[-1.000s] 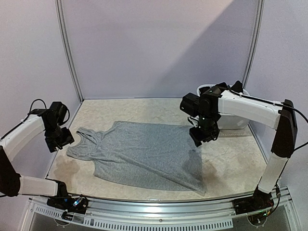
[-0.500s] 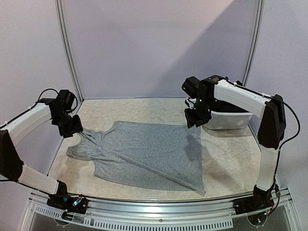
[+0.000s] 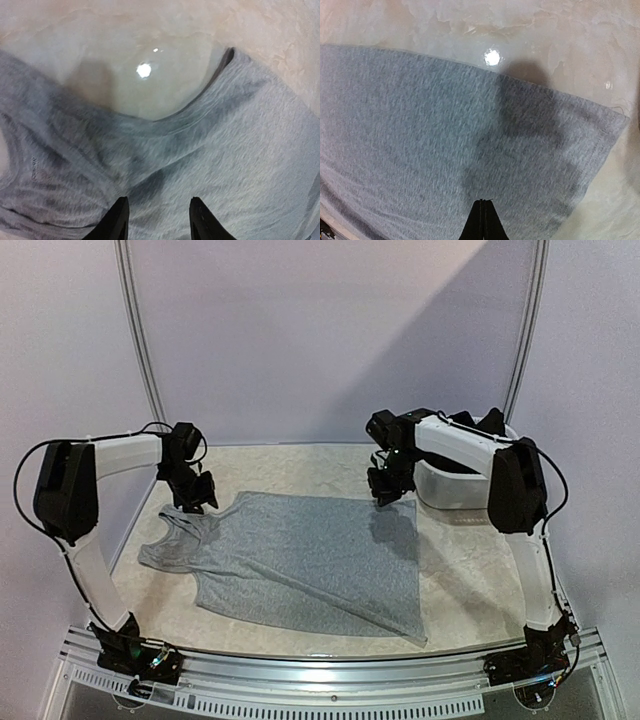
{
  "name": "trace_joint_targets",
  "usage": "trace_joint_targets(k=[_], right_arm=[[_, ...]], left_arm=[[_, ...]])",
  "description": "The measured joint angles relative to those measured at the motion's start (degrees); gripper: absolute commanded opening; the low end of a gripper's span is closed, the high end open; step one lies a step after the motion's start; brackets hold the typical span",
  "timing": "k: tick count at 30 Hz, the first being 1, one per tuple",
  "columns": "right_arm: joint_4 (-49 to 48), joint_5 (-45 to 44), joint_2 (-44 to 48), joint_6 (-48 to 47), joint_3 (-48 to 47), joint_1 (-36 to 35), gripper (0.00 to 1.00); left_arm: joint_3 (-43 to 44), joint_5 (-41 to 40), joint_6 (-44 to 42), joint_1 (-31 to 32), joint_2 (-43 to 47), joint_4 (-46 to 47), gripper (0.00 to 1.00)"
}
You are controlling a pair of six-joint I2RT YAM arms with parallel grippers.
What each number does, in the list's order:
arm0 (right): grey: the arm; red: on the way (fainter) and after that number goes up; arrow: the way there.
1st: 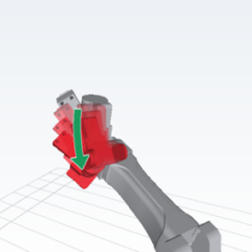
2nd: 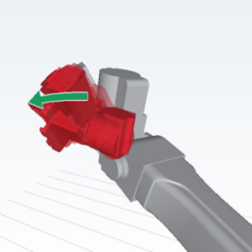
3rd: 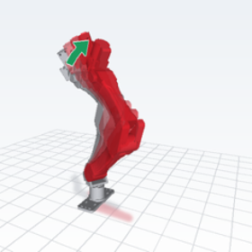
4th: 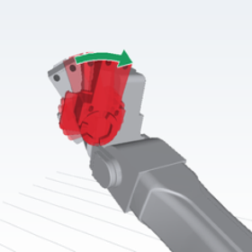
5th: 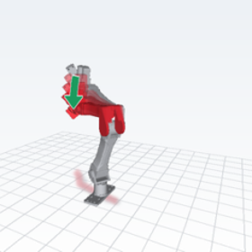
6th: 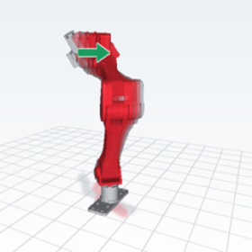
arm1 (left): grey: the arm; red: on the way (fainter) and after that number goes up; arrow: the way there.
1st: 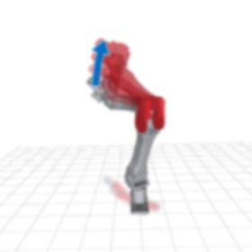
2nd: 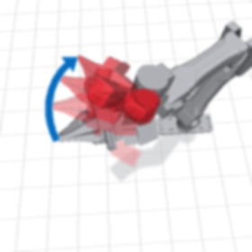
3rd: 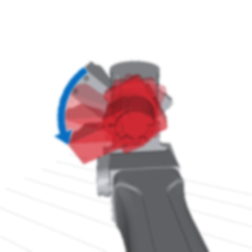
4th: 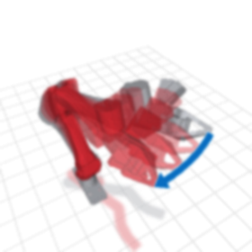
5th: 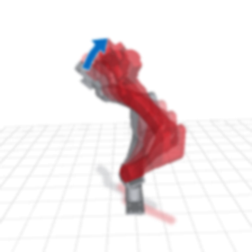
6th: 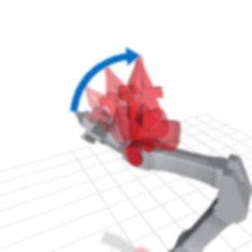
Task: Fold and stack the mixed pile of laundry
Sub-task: Smooth out the flattened tank top at the center of the board.
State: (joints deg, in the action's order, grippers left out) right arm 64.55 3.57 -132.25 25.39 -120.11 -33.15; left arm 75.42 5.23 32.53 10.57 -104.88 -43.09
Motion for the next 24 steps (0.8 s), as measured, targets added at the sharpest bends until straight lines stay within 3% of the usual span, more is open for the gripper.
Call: trace_joint_targets(k=[10,24], right_arm=[[2.19,0.42,-12.74,-0.07,-11.1,2.54,0.0],[4.31,3.91,-19.61,-0.15,-21.57,4.85,0.0]], left_arm=[[17.9,9.14,-3.23,3.96,-16.55,0.83,0.42],[30.47,12.07,-3.52,4.52,-29.14,-1.44,0.39]])
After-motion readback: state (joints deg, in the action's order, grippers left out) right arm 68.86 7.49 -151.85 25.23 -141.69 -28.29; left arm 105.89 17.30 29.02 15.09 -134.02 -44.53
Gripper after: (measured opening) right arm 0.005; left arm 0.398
